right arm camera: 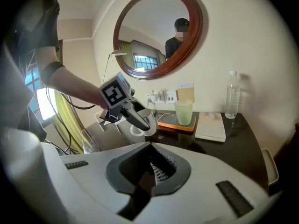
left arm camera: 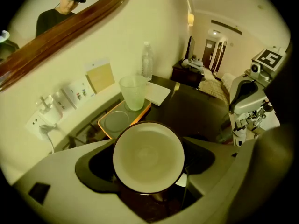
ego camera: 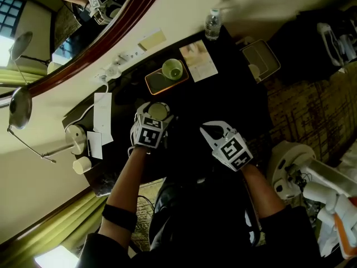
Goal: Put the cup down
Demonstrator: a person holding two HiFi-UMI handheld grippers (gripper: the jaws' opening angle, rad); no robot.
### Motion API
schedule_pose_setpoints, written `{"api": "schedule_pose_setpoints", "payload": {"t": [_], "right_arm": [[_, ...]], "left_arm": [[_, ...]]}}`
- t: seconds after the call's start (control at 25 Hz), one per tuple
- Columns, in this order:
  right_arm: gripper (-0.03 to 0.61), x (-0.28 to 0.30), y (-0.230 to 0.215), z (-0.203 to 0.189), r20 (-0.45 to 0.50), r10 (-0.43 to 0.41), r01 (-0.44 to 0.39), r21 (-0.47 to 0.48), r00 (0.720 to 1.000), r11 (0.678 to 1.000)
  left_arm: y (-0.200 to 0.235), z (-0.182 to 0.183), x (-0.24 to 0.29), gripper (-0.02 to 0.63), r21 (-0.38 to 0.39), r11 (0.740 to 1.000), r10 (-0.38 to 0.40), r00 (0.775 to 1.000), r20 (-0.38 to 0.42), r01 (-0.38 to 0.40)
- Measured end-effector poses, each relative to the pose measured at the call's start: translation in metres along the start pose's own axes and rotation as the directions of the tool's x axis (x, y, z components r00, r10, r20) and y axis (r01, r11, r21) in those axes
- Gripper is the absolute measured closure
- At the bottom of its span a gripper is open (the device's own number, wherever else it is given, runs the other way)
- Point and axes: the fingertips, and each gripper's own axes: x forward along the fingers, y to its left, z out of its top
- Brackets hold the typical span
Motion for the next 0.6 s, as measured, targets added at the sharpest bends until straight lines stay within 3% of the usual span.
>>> {"api": "schedule_pose_setpoints", "payload": {"t": [0.6], "right_arm": [[0.577,0.044,0.057,0.031,0.016,0.185,-0.183,-0.086,0.983,0.979]], "left_arm": [[0.08,0.057,0.016,0.213,0.093,0.996,0.018,1.0,0.013,-0.019]]}}
